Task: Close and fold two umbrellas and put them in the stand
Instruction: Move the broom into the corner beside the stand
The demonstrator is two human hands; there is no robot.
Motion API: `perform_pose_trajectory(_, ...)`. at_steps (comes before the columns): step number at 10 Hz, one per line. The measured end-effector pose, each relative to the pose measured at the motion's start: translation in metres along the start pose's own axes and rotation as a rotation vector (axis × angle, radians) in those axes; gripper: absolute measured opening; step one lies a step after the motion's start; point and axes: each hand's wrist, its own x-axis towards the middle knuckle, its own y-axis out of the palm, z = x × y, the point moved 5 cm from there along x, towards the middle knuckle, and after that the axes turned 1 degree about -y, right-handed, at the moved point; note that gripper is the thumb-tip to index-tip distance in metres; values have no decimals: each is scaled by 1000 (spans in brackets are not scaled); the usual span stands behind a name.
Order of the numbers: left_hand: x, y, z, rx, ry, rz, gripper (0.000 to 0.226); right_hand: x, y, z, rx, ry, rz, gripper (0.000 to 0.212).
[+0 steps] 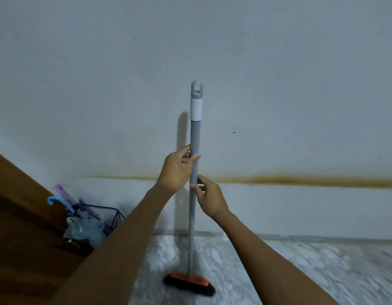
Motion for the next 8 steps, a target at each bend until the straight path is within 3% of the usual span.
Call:
perform_pose_trajectory(2,39,19,11,-9,-2,-43,21,39,-9,-22,-2,38,-22,27)
perform_pose_trajectory(6,31,26,17,-34,-14,-227,25,50,-5,-24,-98,82,86,29)
perform_pose_trajectory(7,29,24,17,-60,-80,-153,35,47,-11,-17,-156,136,115,39)
perform_pose_trajectory(8,23,8,13,-31,-148,-74,46,43,-37,0,-196,158,14,49)
